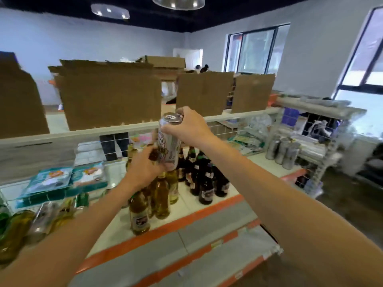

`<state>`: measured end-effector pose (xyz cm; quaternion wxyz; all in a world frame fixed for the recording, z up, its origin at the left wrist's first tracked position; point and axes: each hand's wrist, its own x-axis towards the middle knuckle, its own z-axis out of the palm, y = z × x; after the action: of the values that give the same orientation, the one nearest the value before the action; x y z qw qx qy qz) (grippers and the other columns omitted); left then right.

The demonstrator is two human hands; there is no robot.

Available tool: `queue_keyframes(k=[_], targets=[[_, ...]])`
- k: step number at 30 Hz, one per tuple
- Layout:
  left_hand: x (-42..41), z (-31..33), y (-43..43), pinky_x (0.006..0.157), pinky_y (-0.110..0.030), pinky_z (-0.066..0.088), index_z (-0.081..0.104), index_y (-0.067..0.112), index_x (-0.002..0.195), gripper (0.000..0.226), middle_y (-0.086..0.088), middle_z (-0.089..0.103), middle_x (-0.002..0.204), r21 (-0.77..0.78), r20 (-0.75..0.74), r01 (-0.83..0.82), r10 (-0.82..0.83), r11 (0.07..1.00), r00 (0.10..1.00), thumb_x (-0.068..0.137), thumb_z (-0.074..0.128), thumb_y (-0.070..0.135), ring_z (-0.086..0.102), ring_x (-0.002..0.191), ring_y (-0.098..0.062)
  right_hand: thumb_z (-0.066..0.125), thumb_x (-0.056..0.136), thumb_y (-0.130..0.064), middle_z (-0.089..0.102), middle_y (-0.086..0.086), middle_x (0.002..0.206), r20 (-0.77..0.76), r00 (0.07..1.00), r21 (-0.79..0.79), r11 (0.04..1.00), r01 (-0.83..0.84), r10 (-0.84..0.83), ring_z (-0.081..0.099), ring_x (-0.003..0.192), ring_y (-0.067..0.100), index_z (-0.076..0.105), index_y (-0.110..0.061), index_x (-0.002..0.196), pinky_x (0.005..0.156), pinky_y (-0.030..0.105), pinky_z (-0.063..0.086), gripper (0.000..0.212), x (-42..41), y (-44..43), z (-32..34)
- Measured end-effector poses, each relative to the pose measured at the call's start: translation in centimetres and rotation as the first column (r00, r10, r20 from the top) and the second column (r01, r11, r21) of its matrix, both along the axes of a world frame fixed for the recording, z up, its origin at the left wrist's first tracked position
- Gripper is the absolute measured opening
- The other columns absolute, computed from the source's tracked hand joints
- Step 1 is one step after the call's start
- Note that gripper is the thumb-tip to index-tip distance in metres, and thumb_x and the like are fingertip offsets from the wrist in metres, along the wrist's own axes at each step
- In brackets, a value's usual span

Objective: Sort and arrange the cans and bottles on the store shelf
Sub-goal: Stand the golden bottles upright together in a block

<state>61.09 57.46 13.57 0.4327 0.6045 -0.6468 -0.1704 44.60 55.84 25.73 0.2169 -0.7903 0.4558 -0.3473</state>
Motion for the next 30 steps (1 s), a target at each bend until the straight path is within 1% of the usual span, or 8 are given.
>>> queue_keyframes(k=[3, 8, 12, 15, 21, 25, 29, 30], targets=[[-8.9, -1.4, -0.6, 0.069, -0.006, 0.038, 0.060, 0.024, 0.120, 0.061, 0.017, 0.065, 0.104, 0.017, -0.112, 0.103, -0.100, 0.995, 0.989, 0.068, 0.086, 0.044, 0.058, 0.094, 0.003, 0.072, 0.085, -0.048, 0.053, 0.001, 0.133, -0.004, 0.996, 0.064, 0.994, 0.094, -0.094, 0.052, 0.119, 0.019, 0.044, -0.009, 0.141, 0.091, 0.030, 0.045, 0.073, -7.9, -0.1, -0.8], [-21.5, -4.9, -2.4, 0.061, -0.008, 0.042, 0.060, 0.023, 0.119, 0.058, 0.015, 0.065, 0.095, 0.085, -0.163, 0.203, -0.187, 0.975, 0.969, 0.070, 0.087, 0.037, 0.059, 0.082, 0.002, 0.072, 0.086, -0.044, 0.056, 0.004, 0.130, 0.037, 0.973, 0.154, 0.963, 0.220, -0.228, 0.054, 0.116, 0.021, 0.052, -0.008, 0.136, 0.090, 0.031, 0.043, 0.065, -19.8, -0.5, -3.5], [-29.2, -7.2, -5.0, 0.075, -0.023, 0.051, 0.063, 0.022, 0.115, 0.061, 0.013, 0.067, 0.095, 0.132, -0.160, 0.295, -0.274, 0.946, 0.948, 0.064, 0.089, 0.041, 0.064, 0.087, -0.005, 0.071, 0.087, -0.045, 0.046, 0.006, 0.147, 0.018, 0.947, 0.193, 0.931, 0.311, -0.320, 0.049, 0.130, 0.025, 0.044, -0.010, 0.144, 0.091, 0.030, 0.039, 0.072, -27.7, -1.6, -5.7], [-34.4, -8.7, -7.3, 0.078, -0.022, 0.049, 0.061, 0.019, 0.117, 0.064, 0.010, 0.067, 0.100, 0.159, -0.153, 0.360, -0.337, 0.919, 0.929, 0.063, 0.089, 0.039, 0.063, 0.091, -0.004, 0.070, 0.087, -0.047, 0.046, 0.005, 0.148, -0.024, 0.921, 0.199, 0.901, 0.385, -0.388, 0.048, 0.131, 0.025, 0.043, -0.011, 0.145, 0.094, 0.031, 0.039, 0.074, -32.6, -3.2, -7.5], [-42.8, -12.0, -15.0, 0.083, -0.027, 0.051, 0.059, 0.019, 0.119, 0.065, 0.009, 0.065, 0.103, 0.237, -0.169, 0.434, -0.403, 0.869, 0.899, 0.064, 0.088, 0.038, 0.062, 0.093, -0.010, 0.073, 0.082, -0.047, 0.053, 0.006, 0.140, -0.102, 0.846, 0.195, 0.824, 0.533, -0.523, 0.052, 0.124, 0.024, 0.051, -0.010, 0.139, 0.091, 0.030, 0.041, 0.071, -40.0, -9.5, -11.1], [-46.6, -13.8, -23.0, 0.081, -0.027, 0.051, 0.059, 0.022, 0.121, 0.066, 0.011, 0.064, 0.104, 0.268, -0.181, 0.464, -0.429, 0.844, 0.885, 0.064, 0.088, 0.040, 0.061, 0.093, -0.009, 0.077, 0.078, -0.046, 0.069, 0.009, 0.110, -0.123, 0.806, 0.170, 0.788, 0.592, -0.579, 0.064, 0.100, 0.025, 0.068, -0.007, 0.111, 0.086, 0.043, 0.053, 0.052, -43.4, -17.3, -12.8], [-48.9, -14.8, -32.5, 0.083, -0.026, 0.050, 0.059, 0.020, 0.124, 0.065, 0.008, 0.065, 0.111, 0.280, -0.220, 0.501, -0.454, 0.819, 0.864, 0.067, 0.086, 0.034, 0.061, 0.098, -0.010, 0.078, 0.081, -0.039, 0.069, 0.015, 0.112, -0.118, 0.788, 0.225, 0.757, 0.613, -0.604, 0.063, 0.104, 0.031, 0.069, 0.000, 0.112, 0.091, 0.047, 0.051, 0.051, -46.3, -26.9, -13.5], [-49.2, -15.0, -34.9, 0.081, -0.026, 0.049, 0.059, 0.019, 0.125, 0.063, 0.007, 0.064, 0.111, 0.292, -0.214, 0.500, -0.454, 0.815, 0.865, 0.069, 0.085, 0.033, 0.060, 0.096, -0.010, 0.079, 0.080, -0.038, 0.069, 0.017, 0.106, -0.132, 0.785, 0.249, 0.746, 0.617, -0.605, 0.064, 0.099, 0.031, 0.069, 0.002, 0.107, 0.086, 0.046, 0.052, 0.050, -46.8, -29.4, -14.0]])
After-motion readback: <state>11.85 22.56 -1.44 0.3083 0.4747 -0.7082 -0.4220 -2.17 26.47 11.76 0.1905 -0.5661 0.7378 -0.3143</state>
